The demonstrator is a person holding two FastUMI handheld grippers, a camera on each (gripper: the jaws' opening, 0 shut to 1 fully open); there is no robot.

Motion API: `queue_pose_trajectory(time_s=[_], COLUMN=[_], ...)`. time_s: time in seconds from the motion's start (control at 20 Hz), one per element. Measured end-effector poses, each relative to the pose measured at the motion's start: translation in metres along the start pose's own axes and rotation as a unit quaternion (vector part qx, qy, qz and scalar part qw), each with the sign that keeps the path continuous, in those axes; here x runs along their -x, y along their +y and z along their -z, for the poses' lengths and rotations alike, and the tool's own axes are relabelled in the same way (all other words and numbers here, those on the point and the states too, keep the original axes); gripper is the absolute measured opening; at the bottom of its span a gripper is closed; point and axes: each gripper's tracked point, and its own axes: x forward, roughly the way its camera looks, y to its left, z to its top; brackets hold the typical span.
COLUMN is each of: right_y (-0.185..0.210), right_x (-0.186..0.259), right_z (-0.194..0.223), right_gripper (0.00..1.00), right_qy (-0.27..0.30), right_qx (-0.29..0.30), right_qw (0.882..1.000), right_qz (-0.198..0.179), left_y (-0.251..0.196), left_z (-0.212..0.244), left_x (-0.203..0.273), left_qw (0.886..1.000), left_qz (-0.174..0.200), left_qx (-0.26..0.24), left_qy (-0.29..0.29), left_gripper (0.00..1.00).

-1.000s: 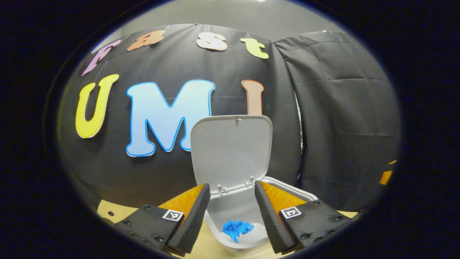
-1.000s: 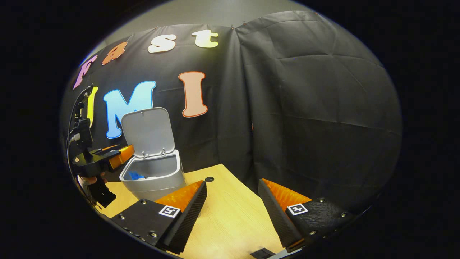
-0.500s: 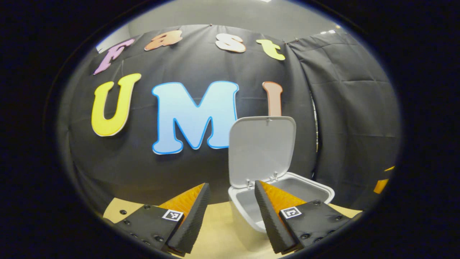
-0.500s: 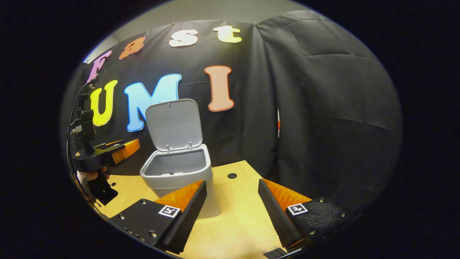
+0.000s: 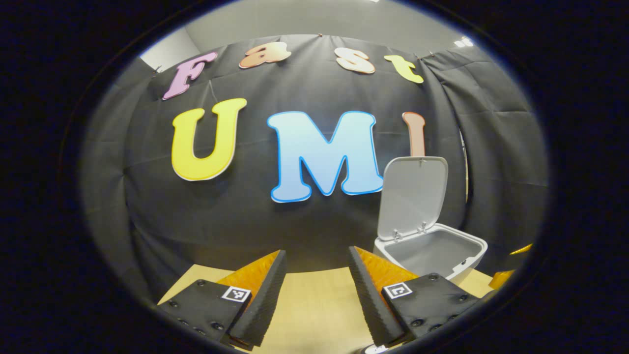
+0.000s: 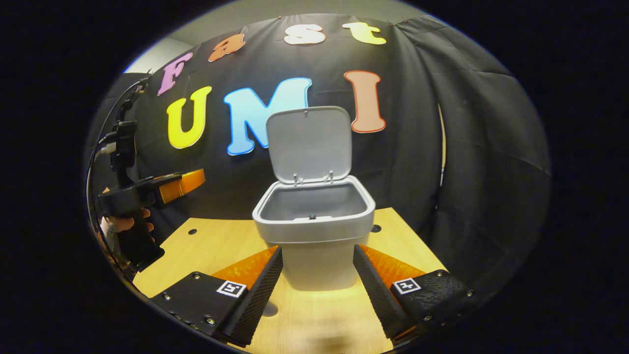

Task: Press the lid of the desktop garbage bin to open it, pick up the crumpled paper on the desktop and throw it into the bin, then pick up the pop can on the desktop and drop it into the bin, and finally close the garbage bin lid.

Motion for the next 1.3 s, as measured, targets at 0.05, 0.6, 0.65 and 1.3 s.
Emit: queue_pose_trajectory(time_s=[0.05, 0.6, 0.65, 1.3], right_y=[0.011, 0.087, 0.09, 0.119], right_x=[-0.004, -0.041, -0.043, -0.075], right_z=[0.007, 0.077, 0.085, 0.163], right_gripper=[0.93, 0.98, 0.98, 0.98], right_qy=[0.008, 0.101, 0.111, 0.215], right_qx=[0.007, 0.078, 0.08, 0.111], right_qw=[1.0, 0.985, 0.984, 0.961], right_qz=[-0.014, -0.113, -0.118, -0.136], left_y=[0.01, 0.1, 0.109, 0.189], left_z=[0.003, 0.03, 0.033, 0.053], left_x=[0.005, 0.056, 0.062, 0.103], left_qw=[1.0, 0.995, 0.994, 0.984], left_qz=[-0.008, -0.093, -0.1, -0.171], left_qx=[-0.001, 0.006, 0.007, 0.013], left_qy=[0.003, 0.03, 0.031, 0.05], left_gripper=[0.87, 0.83, 0.87, 0.87])
